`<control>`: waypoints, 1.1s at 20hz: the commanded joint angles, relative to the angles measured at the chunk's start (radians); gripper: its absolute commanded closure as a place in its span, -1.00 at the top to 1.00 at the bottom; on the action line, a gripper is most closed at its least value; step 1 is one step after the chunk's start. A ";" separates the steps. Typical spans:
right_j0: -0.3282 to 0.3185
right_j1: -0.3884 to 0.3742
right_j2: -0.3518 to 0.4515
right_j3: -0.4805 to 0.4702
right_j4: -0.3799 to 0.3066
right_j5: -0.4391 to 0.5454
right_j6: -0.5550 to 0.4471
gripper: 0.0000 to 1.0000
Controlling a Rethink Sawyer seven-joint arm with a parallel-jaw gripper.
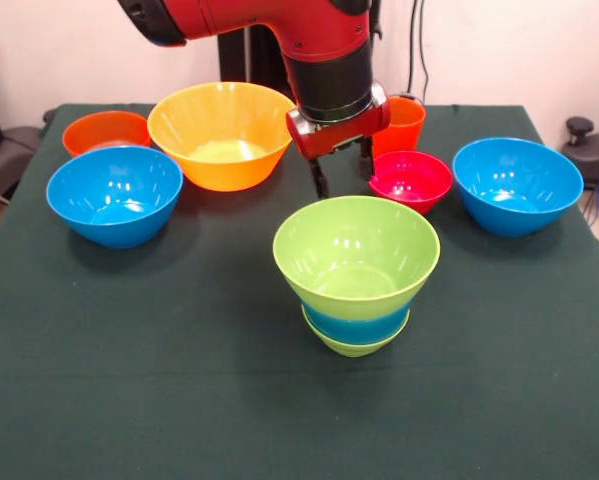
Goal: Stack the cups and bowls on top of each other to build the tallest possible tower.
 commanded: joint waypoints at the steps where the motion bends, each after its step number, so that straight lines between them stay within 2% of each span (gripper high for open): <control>1: 0.014 0.046 0.023 0.043 -0.095 -0.033 -0.124 1.00; 10: 0.025 0.081 0.022 0.020 -0.088 -0.019 -0.117 1.00; 22: 0.010 0.138 0.030 0.033 -0.103 -0.074 -0.108 1.00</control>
